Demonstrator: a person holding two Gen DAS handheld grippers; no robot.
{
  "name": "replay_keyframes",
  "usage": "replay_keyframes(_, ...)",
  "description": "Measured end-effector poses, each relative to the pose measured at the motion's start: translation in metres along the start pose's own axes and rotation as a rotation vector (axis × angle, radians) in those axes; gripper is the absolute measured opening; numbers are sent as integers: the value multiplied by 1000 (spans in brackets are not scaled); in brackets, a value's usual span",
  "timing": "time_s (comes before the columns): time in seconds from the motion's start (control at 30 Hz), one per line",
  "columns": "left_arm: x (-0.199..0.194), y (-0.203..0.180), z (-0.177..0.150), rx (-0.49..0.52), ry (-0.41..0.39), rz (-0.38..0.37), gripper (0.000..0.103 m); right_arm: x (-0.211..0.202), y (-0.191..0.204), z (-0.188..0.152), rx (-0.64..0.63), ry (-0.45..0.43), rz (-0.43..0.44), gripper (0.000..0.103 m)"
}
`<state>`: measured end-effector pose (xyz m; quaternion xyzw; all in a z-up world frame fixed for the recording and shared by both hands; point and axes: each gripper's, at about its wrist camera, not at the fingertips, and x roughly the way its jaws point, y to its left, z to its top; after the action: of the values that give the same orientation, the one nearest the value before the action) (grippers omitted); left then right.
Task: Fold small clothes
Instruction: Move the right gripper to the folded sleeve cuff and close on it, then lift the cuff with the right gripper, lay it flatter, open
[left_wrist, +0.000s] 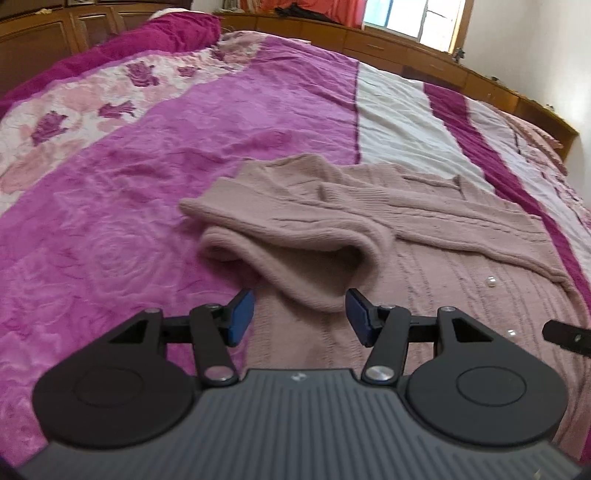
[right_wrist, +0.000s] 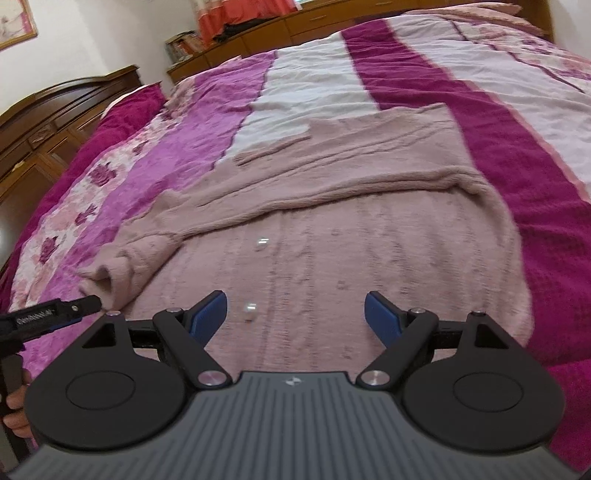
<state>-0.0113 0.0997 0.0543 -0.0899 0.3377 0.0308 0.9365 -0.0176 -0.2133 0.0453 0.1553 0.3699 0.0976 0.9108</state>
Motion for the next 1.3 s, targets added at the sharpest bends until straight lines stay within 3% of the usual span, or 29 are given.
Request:
replay_keyframes(0.43, 5, 21, -16, -79, 23, 70, 57, 50, 74, 31, -49, 147, 192, 87)
replay_keyframes(0.83, 12, 20, -18, -70, 38, 84, 57, 126, 115, 54, 94, 276, 250, 87)
replay_keyframes(1.0, 13, 19, -17, -66, 41, 84, 61, 154, 132, 58, 94, 310, 248, 87)
replay_keyframes(1.07, 14, 18, -16, -59, 39, 80, 61, 163, 135, 60, 109, 326, 252, 79)
replay_keyframes(1.13, 14, 16, -14, -50, 38, 81, 61, 166, 139, 63, 94, 337, 258, 37)
replay_keyframes(1.2, 15, 16, -12, -51, 37, 80, 61, 168, 142, 66, 73, 345, 256, 18)
replay_keyframes(1.3, 17, 13, -7, -38, 28, 74, 61, 160, 146, 75, 31, 308, 281, 11)
